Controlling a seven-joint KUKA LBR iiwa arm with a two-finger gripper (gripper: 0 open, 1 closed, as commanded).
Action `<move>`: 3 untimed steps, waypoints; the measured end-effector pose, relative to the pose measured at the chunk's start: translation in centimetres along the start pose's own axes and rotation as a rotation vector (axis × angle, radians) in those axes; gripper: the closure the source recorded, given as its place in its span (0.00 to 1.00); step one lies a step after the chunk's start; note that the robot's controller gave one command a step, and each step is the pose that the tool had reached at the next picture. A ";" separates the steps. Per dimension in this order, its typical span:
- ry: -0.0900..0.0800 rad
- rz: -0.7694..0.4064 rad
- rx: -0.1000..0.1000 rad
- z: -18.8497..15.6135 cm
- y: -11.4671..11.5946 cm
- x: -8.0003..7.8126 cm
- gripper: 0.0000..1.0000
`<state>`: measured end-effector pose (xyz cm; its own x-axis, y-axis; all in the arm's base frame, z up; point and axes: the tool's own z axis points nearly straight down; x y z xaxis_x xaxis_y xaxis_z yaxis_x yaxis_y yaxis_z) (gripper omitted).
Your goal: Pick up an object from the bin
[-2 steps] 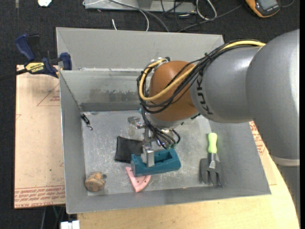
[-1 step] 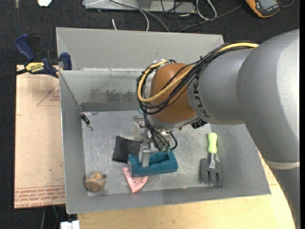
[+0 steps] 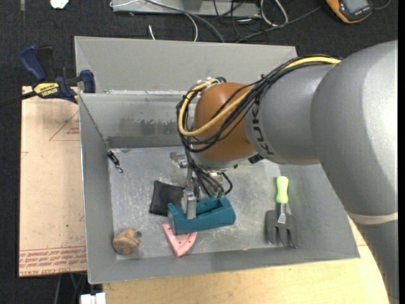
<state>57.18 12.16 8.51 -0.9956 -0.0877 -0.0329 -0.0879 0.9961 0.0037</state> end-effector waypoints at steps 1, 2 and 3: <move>-0.008 -0.034 -0.006 1.1 -0.6 1.3 1.00; -0.008 -0.033 -0.006 1.1 -0.6 1.3 1.00; -0.011 -0.098 -0.004 1.1 -0.3 1.1 1.00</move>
Offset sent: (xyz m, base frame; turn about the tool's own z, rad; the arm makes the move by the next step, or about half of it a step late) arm 0.0000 0.0000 0.0000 0.0000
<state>56.13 11.81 7.33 -0.9819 -0.1842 -0.0445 -0.1846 0.9828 0.0042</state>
